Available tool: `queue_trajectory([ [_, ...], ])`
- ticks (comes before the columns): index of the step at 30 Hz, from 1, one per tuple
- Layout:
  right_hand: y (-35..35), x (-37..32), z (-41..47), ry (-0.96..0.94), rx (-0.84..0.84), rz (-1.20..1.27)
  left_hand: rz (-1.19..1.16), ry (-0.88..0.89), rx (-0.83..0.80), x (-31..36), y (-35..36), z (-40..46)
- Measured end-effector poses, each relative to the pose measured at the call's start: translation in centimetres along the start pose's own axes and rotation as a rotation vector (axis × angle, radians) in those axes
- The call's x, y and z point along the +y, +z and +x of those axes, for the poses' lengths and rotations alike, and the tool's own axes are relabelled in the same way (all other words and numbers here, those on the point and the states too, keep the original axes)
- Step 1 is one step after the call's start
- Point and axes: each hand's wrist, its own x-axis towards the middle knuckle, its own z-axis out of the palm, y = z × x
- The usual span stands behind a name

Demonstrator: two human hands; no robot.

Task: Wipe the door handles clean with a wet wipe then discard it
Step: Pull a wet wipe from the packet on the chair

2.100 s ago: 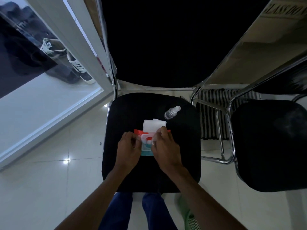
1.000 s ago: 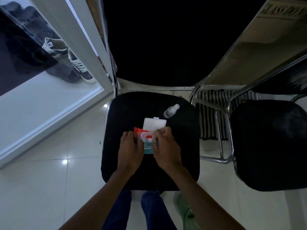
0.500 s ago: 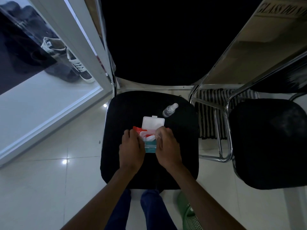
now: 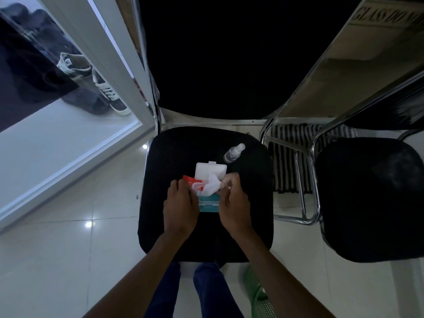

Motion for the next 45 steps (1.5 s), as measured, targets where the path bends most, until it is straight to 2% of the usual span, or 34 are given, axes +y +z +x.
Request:
queue_trajectory([
  [4, 0.2, -0.4, 0.1, 0.061, -0.060, 0.024, -0.022, 0.000, -0.006, 0.3, -0.2, -0.1],
  [7, 0.5, -0.5, 0.2, 0.031, -0.081, -0.141, -0.032, -0.001, -0.008, 0.2, -0.3, -0.2],
  [9, 0.8, -0.5, 0.4, -0.026, -0.064, -0.244, -0.015, 0.010, -0.002, 0.1, -0.3, -0.1],
  [14, 0.3, -0.4, 0.1, -0.029, 0.061, -0.185, 0.006, 0.030, 0.007, 0.0, -0.2, -0.2],
  [17, -0.1, -0.4, 0.1, 0.048, 0.126, -0.065, 0.001, 0.039, 0.003, -0.2, -0.1, -0.1],
  [22, -0.4, 0.5, 0.0, 0.196, 0.299, 0.385, -0.010, 0.034, -0.017, -0.9, 0.0, 0.0],
  [25, -1.2, 0.8, 0.3, 0.237, 0.356, 0.469, -0.057, 0.028, -0.033, -0.8, -0.3, 0.0],
  [28, -1.9, 0.6, 0.1, 0.195, 0.344, 0.433, -0.105, 0.000, 0.009, 0.0, -0.5, -0.4],
  [32, -2.1, 0.7, -0.1, 0.177, 0.319, 0.405, 0.000, 0.131, 0.095, 0.9, 0.0, -1.6],
  [38, -2.1, 0.3, -0.1, 0.285, 0.238, 0.464, 0.150, 0.276, -0.111, 1.8, 1.1, -2.0],
  [41, -2.3, 0.1, 0.1, 0.360, 0.153, 0.538, 0.168, 0.220, -0.152, 2.8, 0.8, -1.6],
  [43, -2.5, -0.1, 0.0, 0.443, 0.065, 0.657, 0.008, 0.097, -0.211, 4.4, 0.1, -1.4],
  [45, -2.8, -0.3, -0.1, 0.496, -0.028, 0.781, -0.466, -0.141, -0.319, 6.7, -0.8, -1.0],
])
